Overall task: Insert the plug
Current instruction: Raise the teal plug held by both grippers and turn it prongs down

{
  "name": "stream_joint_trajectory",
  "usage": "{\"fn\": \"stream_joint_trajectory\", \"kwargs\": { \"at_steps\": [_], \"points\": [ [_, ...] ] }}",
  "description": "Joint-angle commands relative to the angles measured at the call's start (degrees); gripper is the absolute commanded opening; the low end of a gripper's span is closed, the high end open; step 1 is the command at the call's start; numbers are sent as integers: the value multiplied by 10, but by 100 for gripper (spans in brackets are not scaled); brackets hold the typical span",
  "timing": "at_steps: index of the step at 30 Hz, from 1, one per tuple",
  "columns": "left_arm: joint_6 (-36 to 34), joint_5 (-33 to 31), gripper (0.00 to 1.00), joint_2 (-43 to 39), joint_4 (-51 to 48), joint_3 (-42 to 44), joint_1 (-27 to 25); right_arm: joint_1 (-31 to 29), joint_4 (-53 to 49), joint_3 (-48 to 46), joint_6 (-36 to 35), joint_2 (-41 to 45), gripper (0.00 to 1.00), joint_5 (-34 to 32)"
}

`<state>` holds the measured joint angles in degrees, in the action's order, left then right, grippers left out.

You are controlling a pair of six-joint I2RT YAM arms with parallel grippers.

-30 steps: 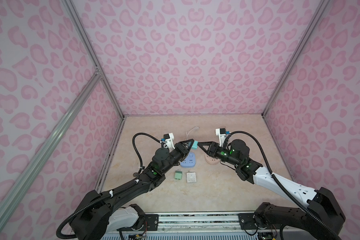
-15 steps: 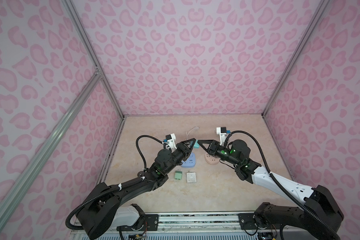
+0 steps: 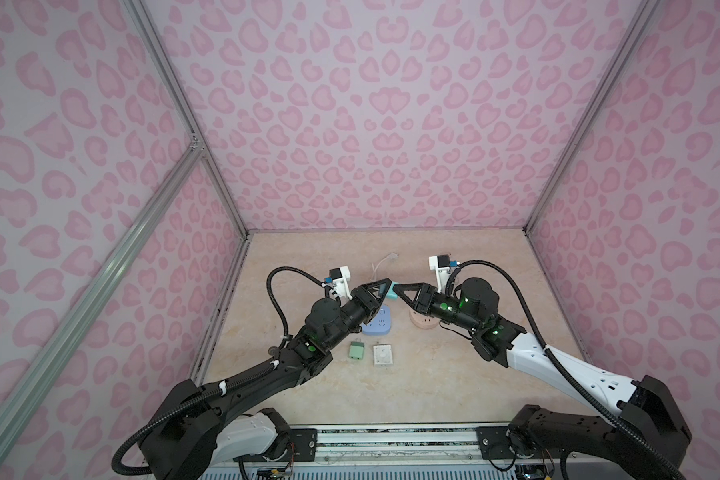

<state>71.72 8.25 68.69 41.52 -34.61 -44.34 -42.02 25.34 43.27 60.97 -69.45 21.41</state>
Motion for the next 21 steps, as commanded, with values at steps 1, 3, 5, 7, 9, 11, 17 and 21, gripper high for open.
{"fn": "stream_joint_trajectory", "kwargs": {
  "at_steps": [1, 3, 5, 7, 9, 11, 17, 21],
  "points": [
    [-4, 10, 3, 8, 50, -1, -2, -1, 73, -8, 27, -18, 33, 28],
    [-4, 11, 3, 12, 52, -4, -2, -1, 109, -13, 48, -28, 32, 35],
    [-6, 12, 3, 15, 52, -5, -3, 0, 139, -21, 67, -37, 30, 37],
    [-5, 12, 3, 15, 55, -4, -3, 3, 183, -32, 92, -48, 29, 44],
    [-2, 11, 3, 15, 63, 0, -3, 7, 261, -47, 136, -68, 29, 50],
    [-2, 11, 3, 14, 64, -1, -3, 11, 325, -53, 175, -94, 29, 58],
    [0, 13, 3, 15, 66, 2, -2, 11, 422, -57, 230, -148, 33, 62],
    [-2, 7, 3, 8, 58, 7, -2, 10, 435, -57, 240, -157, 28, 60]
  ]
}}
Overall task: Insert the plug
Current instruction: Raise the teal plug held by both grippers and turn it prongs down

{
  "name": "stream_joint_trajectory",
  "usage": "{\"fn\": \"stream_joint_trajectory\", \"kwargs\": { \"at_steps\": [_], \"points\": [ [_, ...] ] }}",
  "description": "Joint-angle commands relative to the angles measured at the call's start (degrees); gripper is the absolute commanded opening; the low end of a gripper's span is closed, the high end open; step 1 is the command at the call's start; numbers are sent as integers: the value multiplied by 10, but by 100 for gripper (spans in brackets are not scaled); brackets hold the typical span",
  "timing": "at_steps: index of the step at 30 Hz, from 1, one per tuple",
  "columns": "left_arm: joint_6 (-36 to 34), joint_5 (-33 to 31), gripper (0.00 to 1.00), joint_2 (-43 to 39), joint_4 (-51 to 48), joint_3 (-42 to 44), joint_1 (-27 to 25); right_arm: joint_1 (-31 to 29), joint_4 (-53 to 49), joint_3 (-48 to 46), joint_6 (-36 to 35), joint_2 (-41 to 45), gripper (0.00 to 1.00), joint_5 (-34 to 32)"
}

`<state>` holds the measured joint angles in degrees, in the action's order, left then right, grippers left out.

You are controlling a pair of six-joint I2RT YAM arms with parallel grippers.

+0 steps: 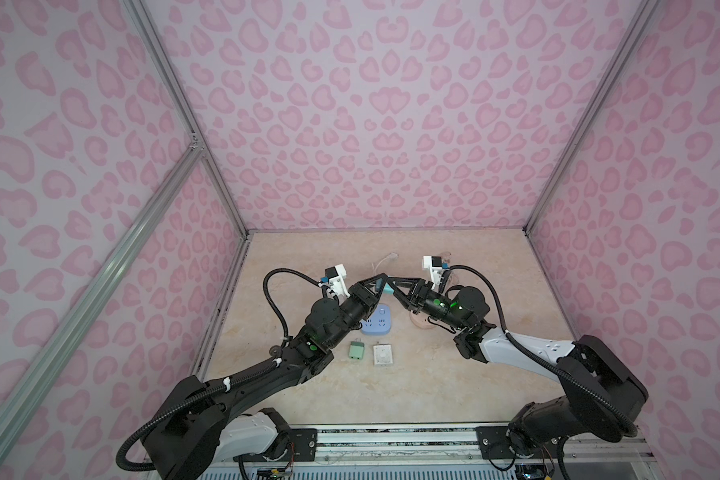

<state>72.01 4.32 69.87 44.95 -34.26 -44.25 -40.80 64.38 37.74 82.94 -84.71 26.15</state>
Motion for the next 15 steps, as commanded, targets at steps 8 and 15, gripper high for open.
{"fn": "stream_joint_trajectory", "kwargs": {
  "at_steps": [8, 15],
  "points": [
    [-26, 53, 4, -12, -32, -17, -4, -2, 44, 1, 19, -1, 0, 19],
    [-63, 39, 51, -29, -119, -35, -3, 1, -37, 4, -11, 18, 0, 21]
  ]
}}
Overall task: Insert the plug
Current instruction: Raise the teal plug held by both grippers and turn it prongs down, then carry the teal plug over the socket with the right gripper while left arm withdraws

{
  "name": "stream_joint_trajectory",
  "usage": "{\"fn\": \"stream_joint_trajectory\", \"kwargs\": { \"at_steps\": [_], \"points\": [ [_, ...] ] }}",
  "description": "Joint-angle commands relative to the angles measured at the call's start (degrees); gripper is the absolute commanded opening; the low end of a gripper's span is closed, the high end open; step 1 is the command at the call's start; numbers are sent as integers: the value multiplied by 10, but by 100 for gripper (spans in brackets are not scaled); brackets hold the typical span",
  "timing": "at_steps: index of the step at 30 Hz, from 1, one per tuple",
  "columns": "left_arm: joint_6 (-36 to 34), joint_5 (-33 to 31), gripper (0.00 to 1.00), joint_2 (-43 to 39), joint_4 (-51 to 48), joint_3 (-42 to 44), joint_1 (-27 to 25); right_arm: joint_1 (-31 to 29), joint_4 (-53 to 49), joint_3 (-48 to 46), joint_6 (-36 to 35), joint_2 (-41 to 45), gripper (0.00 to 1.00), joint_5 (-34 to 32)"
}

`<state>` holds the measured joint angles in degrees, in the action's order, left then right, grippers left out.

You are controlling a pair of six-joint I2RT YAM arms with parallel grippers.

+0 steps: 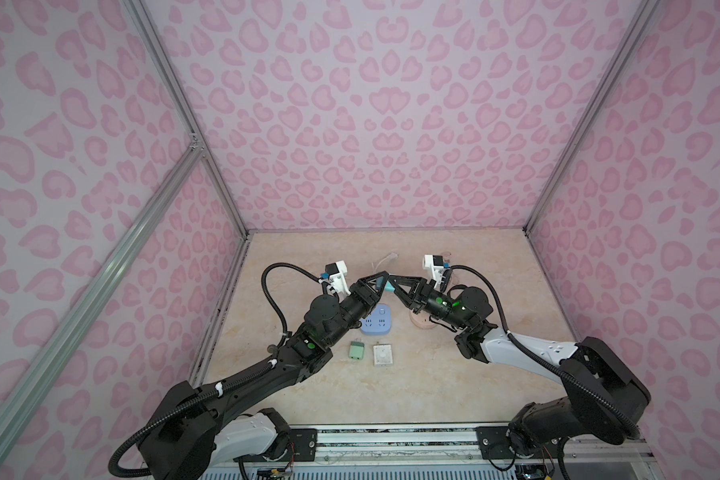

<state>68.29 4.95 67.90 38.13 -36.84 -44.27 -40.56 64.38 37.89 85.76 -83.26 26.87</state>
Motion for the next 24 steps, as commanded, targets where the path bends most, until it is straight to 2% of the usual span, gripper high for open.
{"fn": "stream_joint_trajectory", "kwargs": {
  "at_steps": [1, 5, 8, 10, 12, 15, 17, 20, 24],
  "points": [
    [-30, 26, 53, -13, -59, -8, -3, 0, -51, 3, -43, 7, 0, 12],
    [-46, -3, 58, -42, -102, 0, 1, 11, -111, 0, -64, 28, 0, 7],
    [-67, -20, 61, -77, -145, 2, 12, 26, -202, 3, -95, 57, 0, 4],
    [-86, -33, 62, -104, -182, -1, 21, 35, -288, 13, -132, 82, 0, -2],
    [-121, -56, 63, -130, -247, -16, 27, 38, -450, 55, -203, 108, 0, -21],
    [-187, -98, 63, -139, -385, -68, 29, 21, -773, 187, -362, 109, 0, -100],
    [-221, -123, 62, -137, -455, -92, 28, 8, -905, 255, -423, 98, 0, -164],
    [-246, -147, 62, -145, -498, -98, 28, -2, -1024, 322, -476, 82, 0, -256],
    [-250, -158, 62, -165, -510, -78, 28, -3, -1095, 372, -510, 48, 0, -310]
  ]
}}
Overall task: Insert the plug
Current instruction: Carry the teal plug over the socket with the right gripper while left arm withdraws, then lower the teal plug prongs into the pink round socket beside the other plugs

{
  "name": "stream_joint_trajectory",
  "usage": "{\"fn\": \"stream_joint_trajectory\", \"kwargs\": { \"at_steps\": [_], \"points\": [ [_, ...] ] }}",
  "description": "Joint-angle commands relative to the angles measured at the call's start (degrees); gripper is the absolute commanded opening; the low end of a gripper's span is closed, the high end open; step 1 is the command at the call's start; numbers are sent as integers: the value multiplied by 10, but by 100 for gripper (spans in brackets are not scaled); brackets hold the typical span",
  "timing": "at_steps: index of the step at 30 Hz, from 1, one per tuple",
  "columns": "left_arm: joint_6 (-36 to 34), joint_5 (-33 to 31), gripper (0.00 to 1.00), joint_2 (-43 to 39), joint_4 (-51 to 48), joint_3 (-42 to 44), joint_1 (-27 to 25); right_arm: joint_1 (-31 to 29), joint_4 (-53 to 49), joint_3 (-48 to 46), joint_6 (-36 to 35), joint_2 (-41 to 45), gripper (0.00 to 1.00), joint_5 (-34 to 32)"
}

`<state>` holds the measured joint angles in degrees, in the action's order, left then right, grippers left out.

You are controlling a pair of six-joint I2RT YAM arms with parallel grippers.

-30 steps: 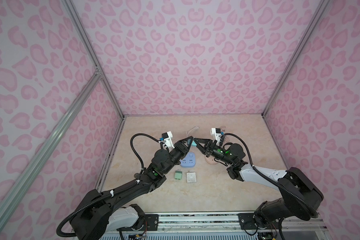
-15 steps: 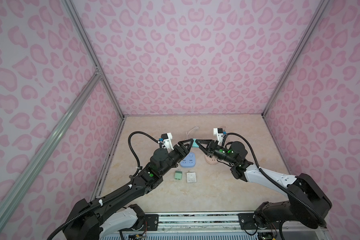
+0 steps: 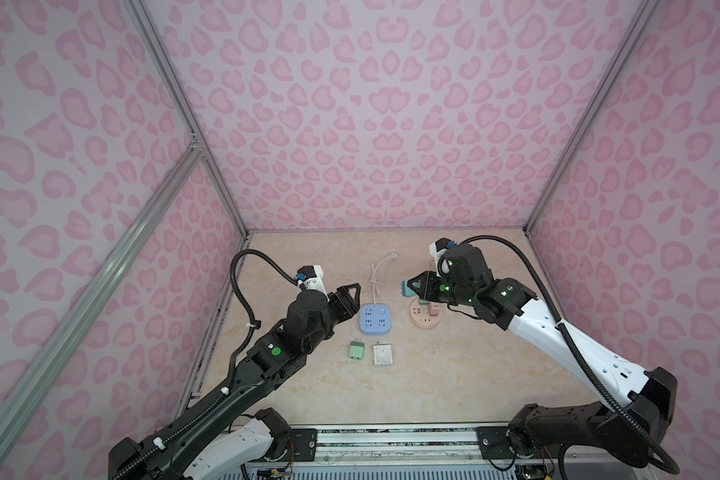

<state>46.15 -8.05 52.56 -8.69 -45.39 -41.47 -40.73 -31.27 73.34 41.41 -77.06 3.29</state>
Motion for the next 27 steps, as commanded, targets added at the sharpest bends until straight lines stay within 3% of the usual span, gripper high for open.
{"fn": "stream_joint_trajectory", "kwargs": {
  "at_steps": [1, 14, 27],
  "points": [
    [-25, -29, 62, -16, -41, 16, 0, -2, -146, 26, -72, -23, 0, -81],
    [-30, -35, 62, -25, -47, 45, 0, -21, -240, 167, -116, -185, 0, -143],
    [-27, -25, 62, -7, -42, 43, 0, -4, -185, 159, -80, -262, 0, -161]
  ]
}}
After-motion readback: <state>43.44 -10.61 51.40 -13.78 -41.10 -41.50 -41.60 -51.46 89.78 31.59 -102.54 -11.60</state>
